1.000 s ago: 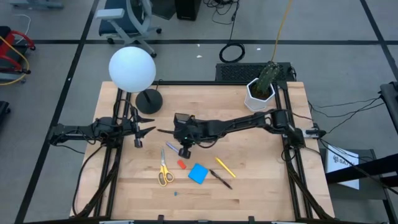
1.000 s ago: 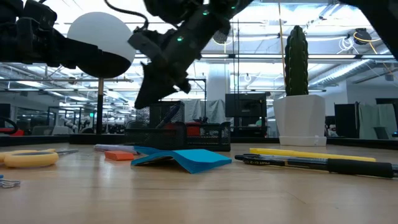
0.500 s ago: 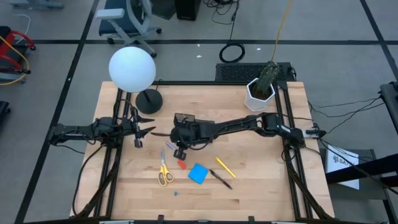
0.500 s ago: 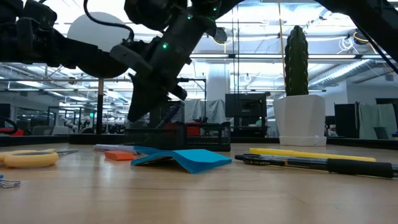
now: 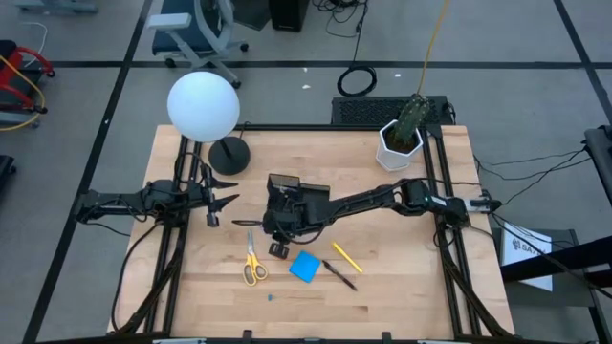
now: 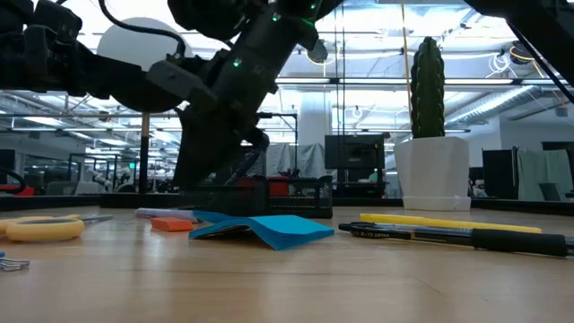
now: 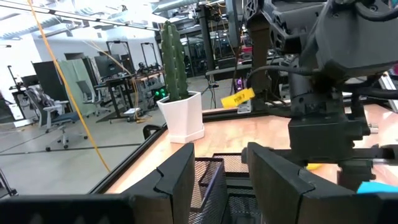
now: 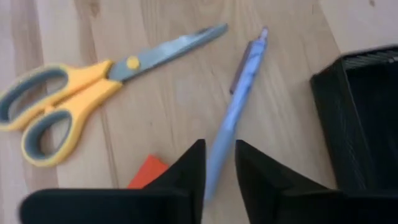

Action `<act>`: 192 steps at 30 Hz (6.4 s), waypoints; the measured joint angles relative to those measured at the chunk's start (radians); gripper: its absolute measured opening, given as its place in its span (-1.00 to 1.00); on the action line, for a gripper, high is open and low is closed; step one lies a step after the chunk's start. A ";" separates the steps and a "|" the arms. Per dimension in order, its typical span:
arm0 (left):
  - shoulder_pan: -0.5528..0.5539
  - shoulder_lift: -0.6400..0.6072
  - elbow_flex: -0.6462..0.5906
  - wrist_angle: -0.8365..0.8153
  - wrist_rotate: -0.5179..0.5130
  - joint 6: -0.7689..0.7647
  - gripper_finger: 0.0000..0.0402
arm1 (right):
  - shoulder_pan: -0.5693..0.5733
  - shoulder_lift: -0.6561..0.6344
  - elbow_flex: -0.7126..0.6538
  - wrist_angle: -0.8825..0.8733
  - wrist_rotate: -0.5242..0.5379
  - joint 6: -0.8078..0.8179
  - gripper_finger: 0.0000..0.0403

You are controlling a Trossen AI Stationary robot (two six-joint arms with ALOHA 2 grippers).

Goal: Pick and place office supplies into organizer
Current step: Put the purple pen into the desk organizer

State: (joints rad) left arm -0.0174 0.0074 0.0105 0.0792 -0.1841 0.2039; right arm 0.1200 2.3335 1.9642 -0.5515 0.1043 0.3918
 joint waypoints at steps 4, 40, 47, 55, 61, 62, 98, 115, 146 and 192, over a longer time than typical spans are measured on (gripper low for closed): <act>0.000 0.000 0.000 0.000 0.000 0.000 -0.23 | 0.000 0.018 0.000 0.012 0.000 0.013 -0.39; 0.000 0.000 0.000 -0.001 0.000 0.000 -0.23 | 0.002 0.079 -0.005 0.003 -0.001 -0.040 -0.88; 0.000 0.000 0.000 -0.001 0.000 -0.001 -0.23 | -0.005 0.059 -0.008 -0.001 -0.005 -0.069 -0.88; 0.000 0.000 0.000 -0.001 0.000 0.000 -0.23 | -0.017 0.026 -0.009 -0.007 -0.004 -0.096 -0.88; 0.000 0.000 0.000 0.000 0.000 0.000 -0.23 | -0.023 0.014 -0.009 0.009 0.003 -0.116 -0.88; 0.000 0.000 0.000 0.000 0.000 0.000 -0.23 | -0.025 0.010 -0.009 0.016 0.007 -0.121 -0.88; 0.000 0.000 0.000 0.000 0.000 0.000 -0.23 | -0.024 -0.107 -0.153 0.175 0.135 -0.137 -0.88; 0.000 0.000 0.000 -0.001 0.000 0.000 -0.23 | -0.048 -0.528 -1.091 1.449 0.151 -0.138 -0.88; 0.000 0.000 0.000 0.000 0.000 -0.001 -0.23 | -0.248 -0.134 -0.948 2.119 -0.107 -0.307 -0.88; 0.000 0.000 0.000 0.000 0.000 0.000 -0.23 | -0.293 -0.089 -0.924 2.083 -0.053 -0.262 -0.31</act>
State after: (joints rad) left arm -0.0175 0.0073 0.0105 0.0788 -0.1844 0.2038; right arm -0.1734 2.2448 1.0401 1.5314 0.0513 0.1303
